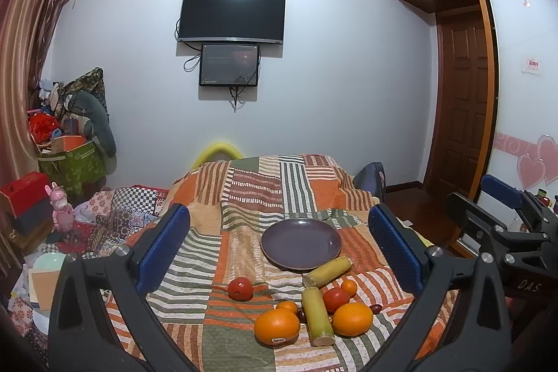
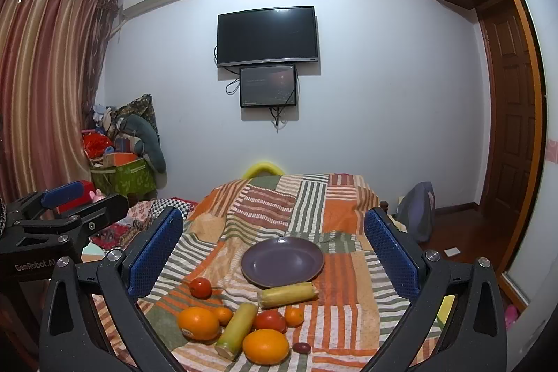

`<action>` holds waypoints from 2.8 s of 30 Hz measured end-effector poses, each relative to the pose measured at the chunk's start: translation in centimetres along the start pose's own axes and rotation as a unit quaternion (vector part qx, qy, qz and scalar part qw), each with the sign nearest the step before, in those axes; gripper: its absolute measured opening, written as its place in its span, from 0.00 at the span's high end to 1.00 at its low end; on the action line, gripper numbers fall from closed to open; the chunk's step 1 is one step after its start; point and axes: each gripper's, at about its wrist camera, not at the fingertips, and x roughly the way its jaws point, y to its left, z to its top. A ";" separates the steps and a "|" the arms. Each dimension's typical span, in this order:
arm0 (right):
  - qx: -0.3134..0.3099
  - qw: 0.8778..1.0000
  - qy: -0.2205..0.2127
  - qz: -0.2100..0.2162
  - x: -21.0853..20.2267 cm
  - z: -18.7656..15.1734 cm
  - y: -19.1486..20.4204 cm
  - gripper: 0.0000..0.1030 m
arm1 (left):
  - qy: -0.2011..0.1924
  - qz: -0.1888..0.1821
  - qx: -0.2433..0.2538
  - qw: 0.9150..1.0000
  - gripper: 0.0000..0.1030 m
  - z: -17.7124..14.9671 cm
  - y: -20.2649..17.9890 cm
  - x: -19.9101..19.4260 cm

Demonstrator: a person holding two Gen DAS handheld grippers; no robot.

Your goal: Organize fruits

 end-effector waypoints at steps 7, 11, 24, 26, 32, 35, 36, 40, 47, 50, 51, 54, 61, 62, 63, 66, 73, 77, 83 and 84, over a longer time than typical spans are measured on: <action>0.001 1.000 -0.001 -0.002 0.0 -0.1 -0.1 0.00 | 0.000 -0.005 0.003 1.000 0.00 0.2 -0.1 -0.2; 0.003 1.000 0.002 -0.001 0.0 -0.1 -0.1 0.00 | -0.001 -0.003 0.005 1.000 0.00 0.2 -0.2 -0.3; 0.004 1.000 0.006 0.000 0.2 -0.3 -0.1 0.00 | 0.002 -0.002 0.006 1.000 0.00 0.1 -0.2 -0.1; 0.004 1.000 0.006 0.001 0.3 -0.2 -0.1 0.00 | 0.001 -0.002 0.004 1.000 0.00 0.2 -0.1 -0.1; 0.004 1.000 0.006 0.001 0.2 -0.3 -0.1 0.00 | 0.000 -0.001 0.003 1.000 0.00 0.2 0.0 0.0; 0.005 1.000 0.006 0.001 0.3 -0.3 -0.1 0.00 | 0.000 0.000 0.001 1.000 0.00 0.2 0.1 0.1; 0.005 1.000 0.006 0.001 0.3 -0.3 -0.1 0.00 | 0.000 0.000 0.001 1.000 0.00 0.2 0.1 0.1; 0.005 1.000 0.005 0.002 0.3 -0.3 -0.1 0.00 | 0.000 0.000 0.001 1.000 0.00 0.2 0.1 0.1; 0.004 1.000 0.005 0.003 0.3 -0.3 0.0 0.00 | -0.002 0.001 0.001 1.000 0.00 0.3 0.3 0.1; 0.005 1.000 0.005 0.003 0.3 -0.3 0.0 0.00 | -0.002 0.001 0.000 1.000 0.00 0.3 0.3 0.1; 0.005 1.000 0.005 0.003 0.3 -0.3 0.0 0.00 | -0.002 0.001 0.000 1.000 0.00 0.3 0.3 0.1; 0.006 1.000 0.008 0.004 0.5 -0.3 -0.1 0.00 | -0.001 0.001 -0.001 1.000 0.00 0.3 0.3 0.1; 0.006 1.000 0.018 0.006 0.8 -0.4 -0.2 0.00 | -0.001 0.003 0.002 1.000 0.00 0.3 0.5 0.2; 0.004 1.000 0.019 0.009 0.9 -0.4 -0.2 0.00 | 0.000 0.002 0.003 1.000 0.00 0.2 0.5 0.3; 0.003 1.000 0.021 0.010 0.9 -0.4 -0.3 0.00 | 0.003 -0.001 0.003 1.000 0.00 0.2 0.6 0.4; -0.007 1.000 0.025 0.005 1.1 -0.6 -0.3 0.00 | 0.009 -0.007 0.000 1.000 0.00 0.1 0.6 0.8; -0.018 0.997 0.062 0.033 2.2 -1.4 -0.9 0.05 | 0.046 -0.011 0.009 0.999 0.16 -0.7 1.2 2.4; -0.032 0.993 0.099 0.048 3.2 -2.4 -1.1 0.21 | 0.078 -0.014 0.017 0.997 0.17 -1.7 1.7 4.1; -0.024 0.984 0.161 0.073 4.9 -4.5 -1.7 0.35 | 0.150 -0.025 0.036 0.988 0.19 -4.4 2.0 7.5; -0.021 0.982 0.169 0.076 5.2 -4.9 -1.9 0.35 | 0.161 -0.029 0.038 0.986 0.19 -4.8 2.0 8.0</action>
